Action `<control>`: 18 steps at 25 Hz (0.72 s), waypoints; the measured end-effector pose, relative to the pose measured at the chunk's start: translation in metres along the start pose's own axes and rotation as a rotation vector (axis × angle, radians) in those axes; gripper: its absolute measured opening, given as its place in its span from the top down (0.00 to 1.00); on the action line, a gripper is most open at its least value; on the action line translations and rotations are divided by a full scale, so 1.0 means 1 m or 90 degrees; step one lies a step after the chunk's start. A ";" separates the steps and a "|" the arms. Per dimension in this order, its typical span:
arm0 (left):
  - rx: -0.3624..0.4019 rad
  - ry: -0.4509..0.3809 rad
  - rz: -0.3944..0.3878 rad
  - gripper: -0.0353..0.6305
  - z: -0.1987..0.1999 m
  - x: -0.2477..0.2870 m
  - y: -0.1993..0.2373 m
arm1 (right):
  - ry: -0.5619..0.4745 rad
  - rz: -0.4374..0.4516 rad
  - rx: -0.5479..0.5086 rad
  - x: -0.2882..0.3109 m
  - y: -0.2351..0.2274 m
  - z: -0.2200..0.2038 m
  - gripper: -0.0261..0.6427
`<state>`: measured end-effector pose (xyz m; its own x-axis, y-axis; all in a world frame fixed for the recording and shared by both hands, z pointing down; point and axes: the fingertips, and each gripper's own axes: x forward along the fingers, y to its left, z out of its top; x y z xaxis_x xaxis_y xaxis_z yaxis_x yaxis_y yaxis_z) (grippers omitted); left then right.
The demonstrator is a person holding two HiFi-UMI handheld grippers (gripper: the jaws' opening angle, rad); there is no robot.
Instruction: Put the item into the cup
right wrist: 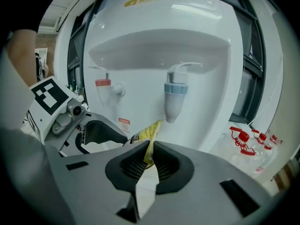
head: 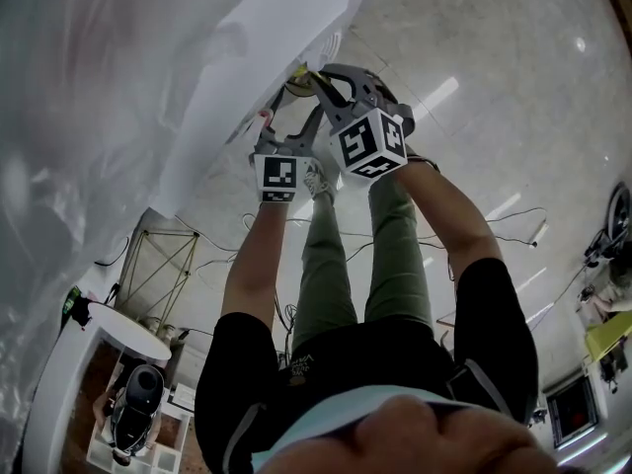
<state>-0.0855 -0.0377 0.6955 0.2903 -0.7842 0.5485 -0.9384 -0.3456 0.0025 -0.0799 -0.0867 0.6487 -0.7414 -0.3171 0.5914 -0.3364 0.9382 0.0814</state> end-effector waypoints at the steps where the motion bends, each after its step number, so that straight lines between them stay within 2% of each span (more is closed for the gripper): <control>1: 0.000 0.000 0.000 0.49 0.000 0.000 0.000 | 0.002 -0.001 -0.001 0.001 -0.001 -0.001 0.88; 12: -0.015 0.003 -0.002 0.49 -0.005 0.000 0.000 | -0.002 0.004 0.013 0.000 -0.001 -0.007 0.87; 14: -0.015 0.003 -0.003 0.49 -0.006 0.000 0.000 | -0.014 0.004 0.020 -0.004 0.001 -0.004 0.80; 18: -0.017 0.004 -0.004 0.49 -0.005 0.000 0.000 | -0.062 -0.015 0.022 -0.017 -0.002 0.009 0.79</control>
<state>-0.0861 -0.0349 0.6998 0.2954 -0.7789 0.5532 -0.9410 -0.3372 0.0277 -0.0721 -0.0841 0.6318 -0.7857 -0.3526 0.5083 -0.3726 0.9256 0.0663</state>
